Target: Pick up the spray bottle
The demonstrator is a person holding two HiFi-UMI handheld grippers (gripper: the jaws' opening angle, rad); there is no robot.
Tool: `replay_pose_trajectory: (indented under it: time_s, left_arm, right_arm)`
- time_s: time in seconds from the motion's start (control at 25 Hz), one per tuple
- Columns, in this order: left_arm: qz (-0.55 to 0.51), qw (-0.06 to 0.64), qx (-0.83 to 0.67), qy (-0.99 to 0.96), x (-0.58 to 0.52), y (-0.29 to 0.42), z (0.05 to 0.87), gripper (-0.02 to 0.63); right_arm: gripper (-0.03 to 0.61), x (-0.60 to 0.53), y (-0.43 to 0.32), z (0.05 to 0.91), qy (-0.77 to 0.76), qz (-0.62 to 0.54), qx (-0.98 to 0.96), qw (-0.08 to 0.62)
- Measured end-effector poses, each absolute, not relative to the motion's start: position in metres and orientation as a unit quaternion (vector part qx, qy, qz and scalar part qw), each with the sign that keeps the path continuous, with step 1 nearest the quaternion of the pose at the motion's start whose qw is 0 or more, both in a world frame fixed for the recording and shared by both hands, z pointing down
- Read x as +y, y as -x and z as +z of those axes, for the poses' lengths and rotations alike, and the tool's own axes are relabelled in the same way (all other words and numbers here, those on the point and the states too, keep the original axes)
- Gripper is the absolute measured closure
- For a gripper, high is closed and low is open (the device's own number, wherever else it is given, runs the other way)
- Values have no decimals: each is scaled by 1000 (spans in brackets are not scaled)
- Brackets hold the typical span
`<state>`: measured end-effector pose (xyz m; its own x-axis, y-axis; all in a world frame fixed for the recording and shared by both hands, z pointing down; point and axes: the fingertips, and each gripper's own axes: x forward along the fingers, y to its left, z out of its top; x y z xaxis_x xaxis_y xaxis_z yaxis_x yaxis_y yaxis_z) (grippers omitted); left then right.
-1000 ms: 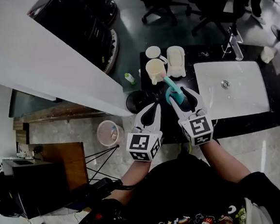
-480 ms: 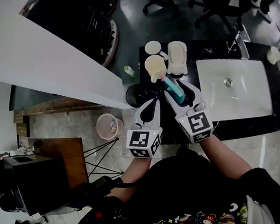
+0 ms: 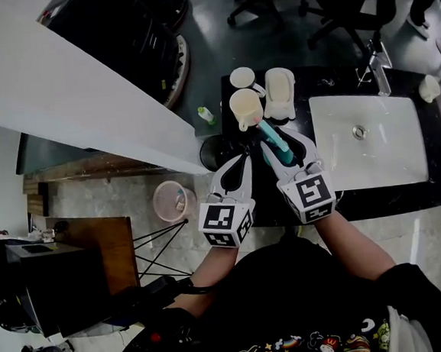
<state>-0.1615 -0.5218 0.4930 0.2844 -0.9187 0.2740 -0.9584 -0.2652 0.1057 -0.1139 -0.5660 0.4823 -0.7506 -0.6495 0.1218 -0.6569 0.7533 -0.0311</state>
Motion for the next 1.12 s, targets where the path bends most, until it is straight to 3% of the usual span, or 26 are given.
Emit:
replay_pose_trajectory:
  time_s: [0.44, 1.12]
  left_arm:
    - [47, 98, -583, -805, -491, 161, 463, 614]
    - [10, 60, -532, -844, -320, 171, 414, 614]
  right_arm:
    - [408, -522, 84, 429, -389, 15, -921, 14]
    - [410, -321, 72, 406, -486, 25, -874, 17]
